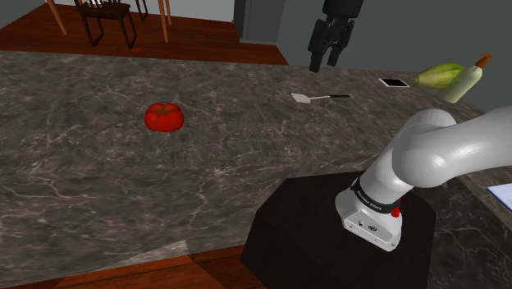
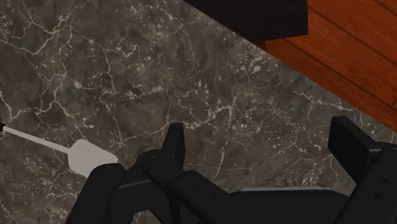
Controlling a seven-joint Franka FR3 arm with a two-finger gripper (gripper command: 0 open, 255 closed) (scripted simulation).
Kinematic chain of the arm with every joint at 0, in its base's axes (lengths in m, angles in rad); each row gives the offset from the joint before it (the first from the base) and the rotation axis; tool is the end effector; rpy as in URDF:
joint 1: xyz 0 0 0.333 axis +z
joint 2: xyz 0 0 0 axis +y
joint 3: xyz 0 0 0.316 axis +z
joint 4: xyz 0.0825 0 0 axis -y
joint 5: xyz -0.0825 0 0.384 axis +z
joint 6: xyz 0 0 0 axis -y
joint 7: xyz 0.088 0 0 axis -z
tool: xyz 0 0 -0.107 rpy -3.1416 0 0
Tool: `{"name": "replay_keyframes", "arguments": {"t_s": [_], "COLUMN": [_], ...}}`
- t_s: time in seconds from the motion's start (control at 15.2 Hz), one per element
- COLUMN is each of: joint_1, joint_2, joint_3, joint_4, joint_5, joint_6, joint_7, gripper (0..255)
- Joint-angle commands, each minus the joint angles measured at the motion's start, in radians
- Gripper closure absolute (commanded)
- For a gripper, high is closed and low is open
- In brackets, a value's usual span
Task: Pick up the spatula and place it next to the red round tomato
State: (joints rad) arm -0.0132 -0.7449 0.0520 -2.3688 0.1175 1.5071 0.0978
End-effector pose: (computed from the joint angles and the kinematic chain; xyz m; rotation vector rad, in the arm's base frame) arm 0.3088 0.0292 0.5667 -3.0588 0.1136 0.1872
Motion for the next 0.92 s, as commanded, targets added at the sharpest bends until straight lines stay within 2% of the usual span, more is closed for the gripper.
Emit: {"name": "replay_keyframes", "arguments": {"t_s": [0.0, 0.46, 0.86], "joint_1": [0.000, 0.010, 0.005], "joint_2": [0.000, -0.089, -0.082], "joint_3": [0.000, -0.159, -0.320], "joint_4": [0.000, -0.165, -0.244], "joint_5": [0.000, -0.165, -0.324], "joint_6": [0.000, 0.080, 0.192], "joint_7": [0.000, -0.343, -0.637], "gripper": [0, 0, 0]}}
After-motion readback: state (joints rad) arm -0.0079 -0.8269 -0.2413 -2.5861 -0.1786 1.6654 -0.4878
